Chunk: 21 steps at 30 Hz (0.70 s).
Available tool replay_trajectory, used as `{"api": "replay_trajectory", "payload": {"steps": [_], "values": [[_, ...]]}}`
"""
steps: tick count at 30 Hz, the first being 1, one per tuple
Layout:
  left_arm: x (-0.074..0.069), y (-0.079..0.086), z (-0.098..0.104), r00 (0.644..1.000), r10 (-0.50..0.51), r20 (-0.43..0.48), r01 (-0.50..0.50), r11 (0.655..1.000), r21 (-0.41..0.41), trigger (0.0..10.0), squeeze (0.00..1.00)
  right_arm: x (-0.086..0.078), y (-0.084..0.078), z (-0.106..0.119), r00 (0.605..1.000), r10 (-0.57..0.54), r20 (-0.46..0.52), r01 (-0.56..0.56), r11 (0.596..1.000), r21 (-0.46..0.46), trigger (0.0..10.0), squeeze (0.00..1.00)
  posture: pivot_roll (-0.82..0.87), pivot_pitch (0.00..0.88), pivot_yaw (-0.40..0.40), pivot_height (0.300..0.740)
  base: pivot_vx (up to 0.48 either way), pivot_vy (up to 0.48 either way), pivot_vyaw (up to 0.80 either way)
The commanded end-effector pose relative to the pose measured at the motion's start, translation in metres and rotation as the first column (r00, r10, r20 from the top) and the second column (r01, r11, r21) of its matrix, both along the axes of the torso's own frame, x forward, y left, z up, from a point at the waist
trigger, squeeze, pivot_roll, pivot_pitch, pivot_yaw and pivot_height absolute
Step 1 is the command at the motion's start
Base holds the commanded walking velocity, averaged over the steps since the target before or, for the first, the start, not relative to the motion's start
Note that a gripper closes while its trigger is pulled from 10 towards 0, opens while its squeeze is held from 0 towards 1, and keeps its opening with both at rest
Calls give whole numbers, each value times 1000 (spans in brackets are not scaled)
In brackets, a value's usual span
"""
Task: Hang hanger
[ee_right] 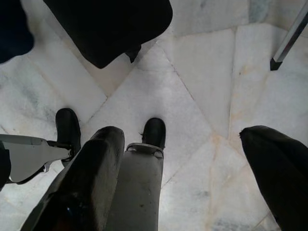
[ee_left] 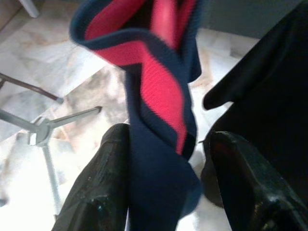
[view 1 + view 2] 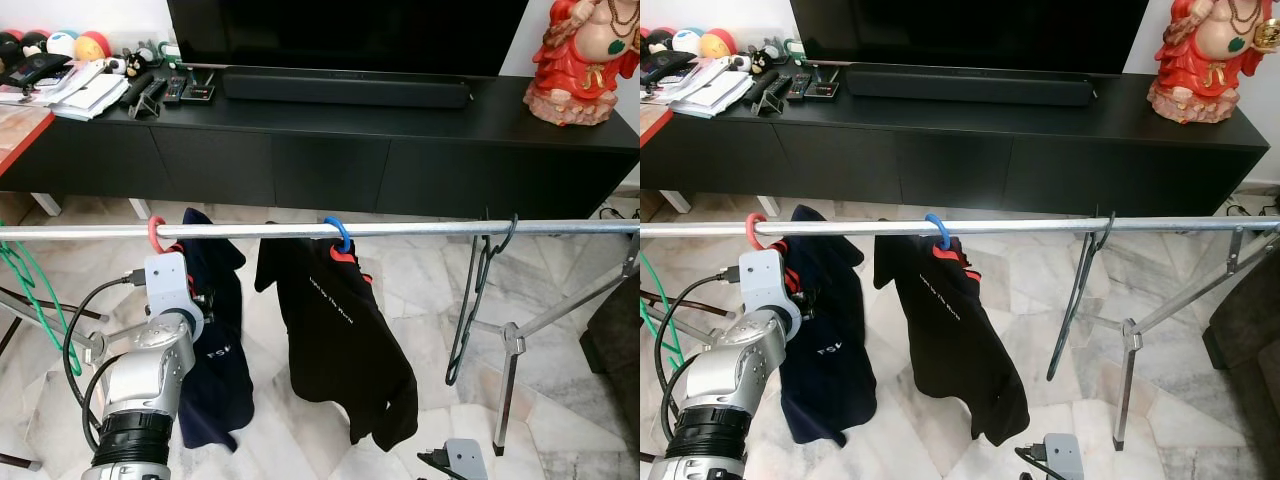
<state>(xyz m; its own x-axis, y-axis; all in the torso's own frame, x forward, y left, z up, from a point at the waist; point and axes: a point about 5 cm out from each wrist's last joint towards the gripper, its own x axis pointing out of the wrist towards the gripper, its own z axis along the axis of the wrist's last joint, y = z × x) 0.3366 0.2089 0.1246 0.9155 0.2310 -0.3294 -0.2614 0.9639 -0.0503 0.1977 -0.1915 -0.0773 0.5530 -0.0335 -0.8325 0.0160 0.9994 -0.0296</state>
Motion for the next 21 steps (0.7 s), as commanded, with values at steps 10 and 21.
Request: {"api": "replay_trajectory", "payload": {"steps": [10,21], "values": [[11,6,6,999,9,49,-9,1000,-6,0,0,-7,0,-4,1000,-15,-24,15,1000,5,10000,0,10,142,-6,740,0,0,0],[11,-4,-3,999,-34,24,35,999,-29,0,0,-6,-1,-3,999,-20,-25,20,1000,5,10000,0,6,153,-7,740,0,0,0]]}}
